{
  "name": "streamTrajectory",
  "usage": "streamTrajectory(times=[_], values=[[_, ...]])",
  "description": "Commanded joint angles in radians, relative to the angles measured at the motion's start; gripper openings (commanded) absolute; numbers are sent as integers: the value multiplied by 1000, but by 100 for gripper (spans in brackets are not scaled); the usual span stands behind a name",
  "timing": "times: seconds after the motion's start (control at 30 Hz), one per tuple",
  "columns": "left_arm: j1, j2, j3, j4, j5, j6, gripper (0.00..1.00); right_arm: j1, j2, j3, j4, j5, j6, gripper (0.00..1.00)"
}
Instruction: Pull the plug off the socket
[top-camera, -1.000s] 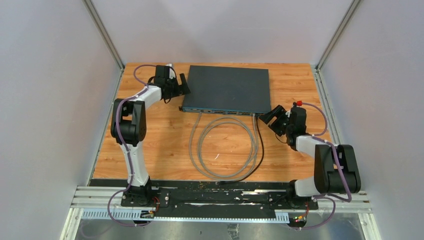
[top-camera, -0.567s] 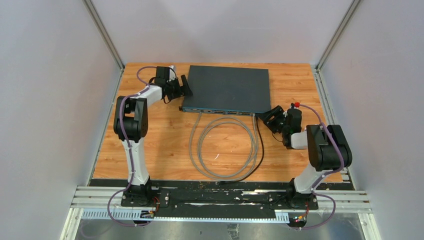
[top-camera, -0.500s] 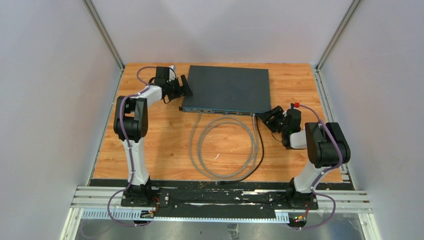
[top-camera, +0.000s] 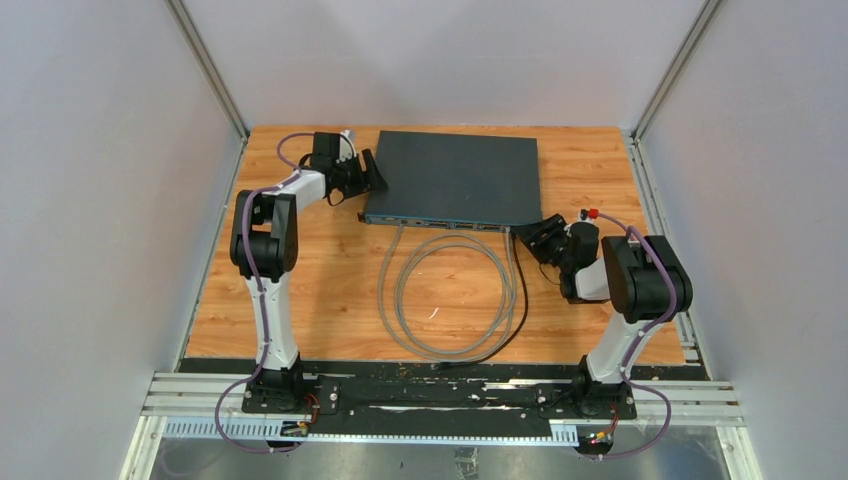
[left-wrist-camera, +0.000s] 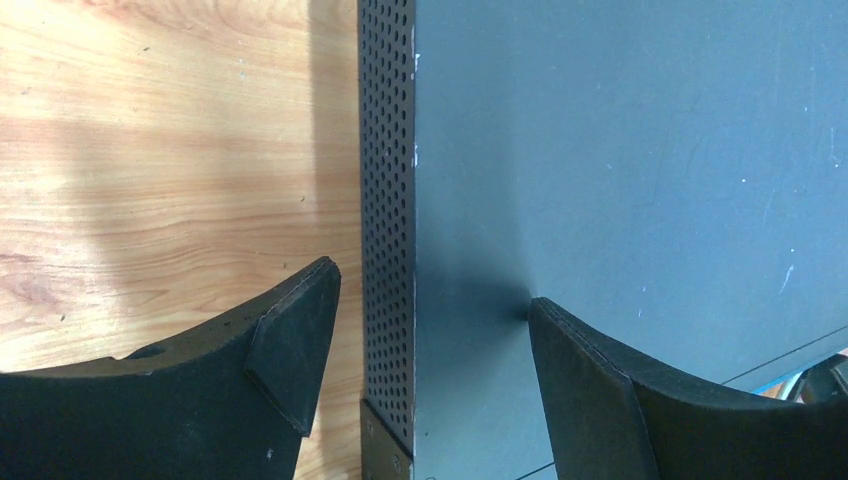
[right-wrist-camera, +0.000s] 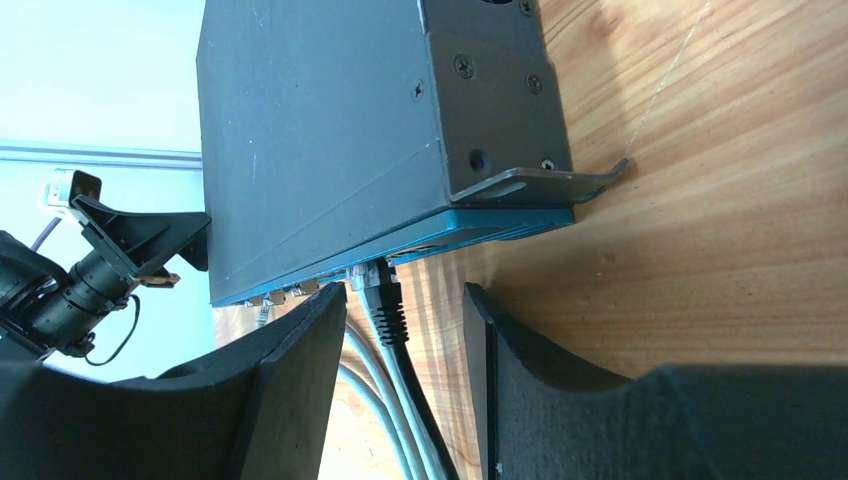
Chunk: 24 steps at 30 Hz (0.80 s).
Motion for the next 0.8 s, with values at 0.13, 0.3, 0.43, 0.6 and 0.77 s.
streamTrajectory(times=[0.13,0.3,0.43,0.6,0.77], values=[[1,55,16,-42,-7,14,75,27,15,-6,45,45,22,48],[1,64,25,-48,1,16,75,33,20,-3,49,67,37,43],[1,68,28,-54,2,19,75,33,20,3,42,70,39,40],[1,74,29,-52,13,15,75,37,28,13,44,63,43,38],[1,78,30,-50,18,14,74,45,41,25,51,61,53,38]])
